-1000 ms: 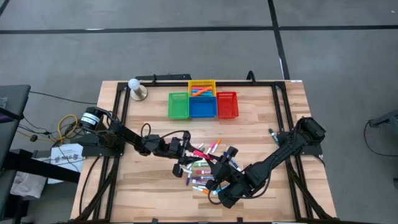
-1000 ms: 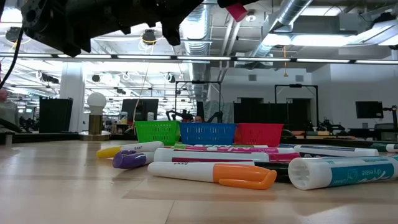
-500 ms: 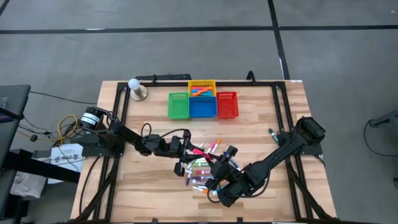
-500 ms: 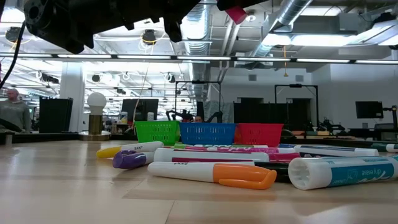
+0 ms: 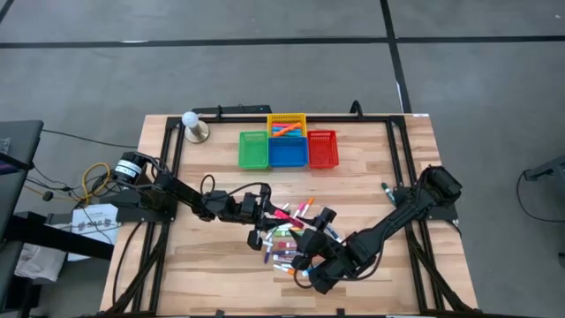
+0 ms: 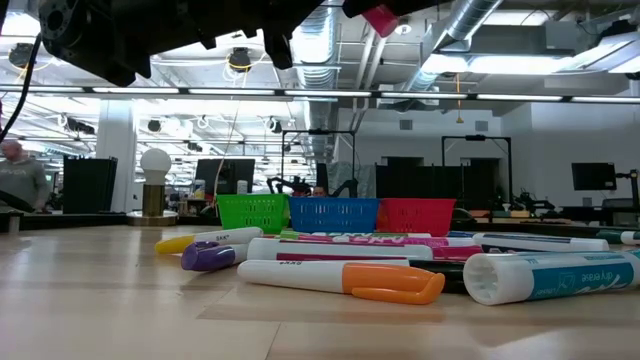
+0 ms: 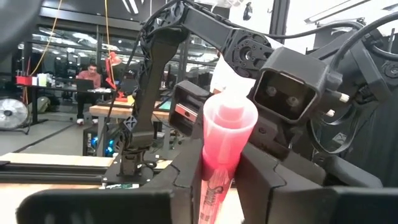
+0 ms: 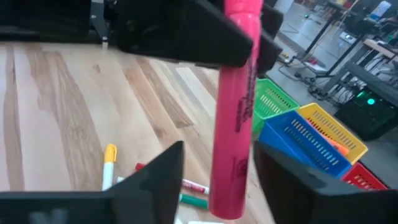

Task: Pick & Place Markers
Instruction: Put the large pink highlighter pen into the yellow bin

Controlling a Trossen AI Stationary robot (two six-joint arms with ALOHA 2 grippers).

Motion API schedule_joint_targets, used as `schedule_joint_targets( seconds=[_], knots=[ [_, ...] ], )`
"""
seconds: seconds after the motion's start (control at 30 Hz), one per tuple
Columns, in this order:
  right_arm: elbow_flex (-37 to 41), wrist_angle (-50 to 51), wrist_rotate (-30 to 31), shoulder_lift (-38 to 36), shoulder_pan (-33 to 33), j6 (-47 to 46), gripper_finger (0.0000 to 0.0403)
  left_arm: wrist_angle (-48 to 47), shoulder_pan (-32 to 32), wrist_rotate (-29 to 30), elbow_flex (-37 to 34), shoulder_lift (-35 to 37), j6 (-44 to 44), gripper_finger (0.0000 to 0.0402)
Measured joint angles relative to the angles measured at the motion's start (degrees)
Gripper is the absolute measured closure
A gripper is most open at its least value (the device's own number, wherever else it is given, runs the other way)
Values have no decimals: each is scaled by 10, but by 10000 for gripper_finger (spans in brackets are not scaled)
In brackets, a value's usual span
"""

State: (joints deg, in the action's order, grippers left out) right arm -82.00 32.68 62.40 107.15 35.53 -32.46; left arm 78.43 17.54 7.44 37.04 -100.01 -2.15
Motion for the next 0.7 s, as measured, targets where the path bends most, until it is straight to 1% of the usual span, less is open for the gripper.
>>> schedule_joint_targets(
  seconds=[0.13, 0.27, 0.43, 0.5, 0.6, 0.7],
  knots=[
    [0, 35, -13, 0, -2, 10, 142, 0, 0, 1, 0, 0, 1, 333],
    [0, 119, -12, 0, -2, 3, 111, -2, 0, 28, 0, 0, 15, 330],
    [0, 253, -12, 0, -2, -61, 104, -16, -22, 41, -2, 0, 21, 331],
    [0, 299, -25, 0, -2, -79, 104, -27, -39, 41, -2, 0, 17, 330],
    [22, 315, -57, -1, -2, -63, 106, -47, -70, 41, -2, 0, 1, 329],
    [71, 286, -86, -10, -10, -44, 114, -71, -104, 41, -2, 4, -12, 330]
  ],
)
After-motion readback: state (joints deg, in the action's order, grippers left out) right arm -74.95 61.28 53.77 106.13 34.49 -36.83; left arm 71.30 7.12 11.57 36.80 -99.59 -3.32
